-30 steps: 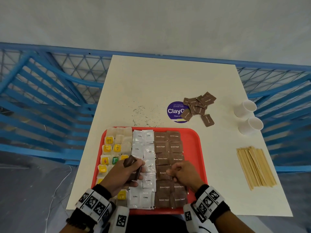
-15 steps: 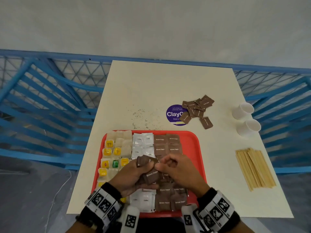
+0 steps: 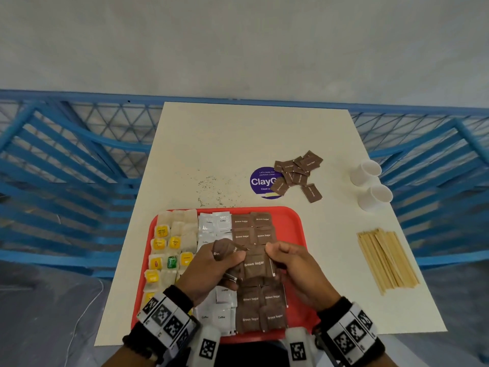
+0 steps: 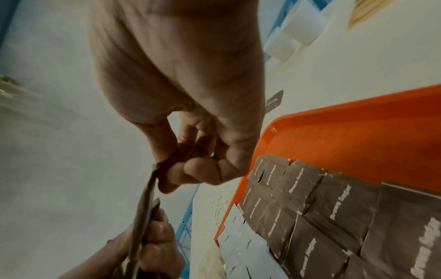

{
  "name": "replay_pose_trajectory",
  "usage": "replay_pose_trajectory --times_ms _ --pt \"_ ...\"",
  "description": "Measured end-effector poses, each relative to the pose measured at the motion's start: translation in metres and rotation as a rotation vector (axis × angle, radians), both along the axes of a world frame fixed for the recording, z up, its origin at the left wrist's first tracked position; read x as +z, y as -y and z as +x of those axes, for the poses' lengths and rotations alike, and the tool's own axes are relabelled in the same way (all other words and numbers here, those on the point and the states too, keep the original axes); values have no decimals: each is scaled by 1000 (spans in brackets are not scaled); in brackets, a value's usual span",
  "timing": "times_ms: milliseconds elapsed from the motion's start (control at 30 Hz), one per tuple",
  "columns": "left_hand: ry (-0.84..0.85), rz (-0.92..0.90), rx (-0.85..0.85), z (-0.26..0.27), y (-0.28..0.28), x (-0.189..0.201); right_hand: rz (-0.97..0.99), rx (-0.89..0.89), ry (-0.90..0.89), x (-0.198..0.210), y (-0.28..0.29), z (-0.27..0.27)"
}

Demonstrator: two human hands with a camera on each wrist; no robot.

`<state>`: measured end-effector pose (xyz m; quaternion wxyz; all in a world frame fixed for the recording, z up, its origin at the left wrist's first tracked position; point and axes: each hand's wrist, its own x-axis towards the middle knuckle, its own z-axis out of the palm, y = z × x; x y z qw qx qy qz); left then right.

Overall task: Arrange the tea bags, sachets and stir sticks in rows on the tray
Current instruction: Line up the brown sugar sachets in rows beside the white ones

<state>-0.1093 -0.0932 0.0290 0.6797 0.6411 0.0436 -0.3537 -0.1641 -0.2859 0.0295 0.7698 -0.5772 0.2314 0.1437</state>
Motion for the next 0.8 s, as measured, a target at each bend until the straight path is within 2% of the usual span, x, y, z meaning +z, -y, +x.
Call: replay_pose_trajectory --times_ms 33,200,467,600,667,800 --pt "20 6 8 0 1 0 8 6 2 1 1 -1" --pt "77 32 61 7 4 1 -248 171 49 8 11 -2" --pt "86 31 34 6 6 2 -276 66 144 20 17 1" --pt "94 24 62 5 4 3 -363 39 160 13 23 8" --pt "83 29 83 5 -2 2 -421 54 118 -1 37 10" --pt "-23 52 114 -4 -20 -3 -490 117 -107 -50 57 1"
